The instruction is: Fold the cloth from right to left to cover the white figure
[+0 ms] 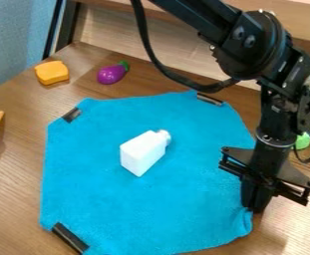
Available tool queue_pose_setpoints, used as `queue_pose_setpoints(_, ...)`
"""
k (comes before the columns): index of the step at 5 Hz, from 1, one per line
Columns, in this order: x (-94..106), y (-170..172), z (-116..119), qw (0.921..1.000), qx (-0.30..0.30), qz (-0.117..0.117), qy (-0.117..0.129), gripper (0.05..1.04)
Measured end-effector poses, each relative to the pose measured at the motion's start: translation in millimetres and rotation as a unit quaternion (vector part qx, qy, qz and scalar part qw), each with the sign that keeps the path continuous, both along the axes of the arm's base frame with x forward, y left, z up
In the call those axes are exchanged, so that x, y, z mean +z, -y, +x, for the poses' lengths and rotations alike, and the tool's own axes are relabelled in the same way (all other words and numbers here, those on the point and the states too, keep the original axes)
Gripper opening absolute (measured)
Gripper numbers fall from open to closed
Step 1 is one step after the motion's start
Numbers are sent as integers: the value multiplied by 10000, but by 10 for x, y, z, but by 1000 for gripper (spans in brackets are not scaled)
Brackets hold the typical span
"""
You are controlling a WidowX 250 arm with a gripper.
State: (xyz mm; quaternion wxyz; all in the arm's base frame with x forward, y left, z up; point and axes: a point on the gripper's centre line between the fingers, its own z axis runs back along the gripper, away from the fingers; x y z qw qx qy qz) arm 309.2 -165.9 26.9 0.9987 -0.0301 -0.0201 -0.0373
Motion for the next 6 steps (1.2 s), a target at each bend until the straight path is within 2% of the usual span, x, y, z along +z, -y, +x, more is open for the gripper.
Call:
queue_pose_setpoints(1,128,90,59,9990,-408,-169,22,63)
queue_pose_setpoints(2,499,66,166,9940,-1037,-350,79,63)
queue_pose_setpoints(3,800,-245,245,9912,-1210,-506,183,63)
queue_pose_setpoints(4,1046,-646,260,9920,-1048,-607,352,63)
queue_pose_setpoints(5,1170,-1083,153,9950,-722,-580,369,62)
queue_pose_setpoints(6,1198,-1446,31,9969,-445,-553,344,62)
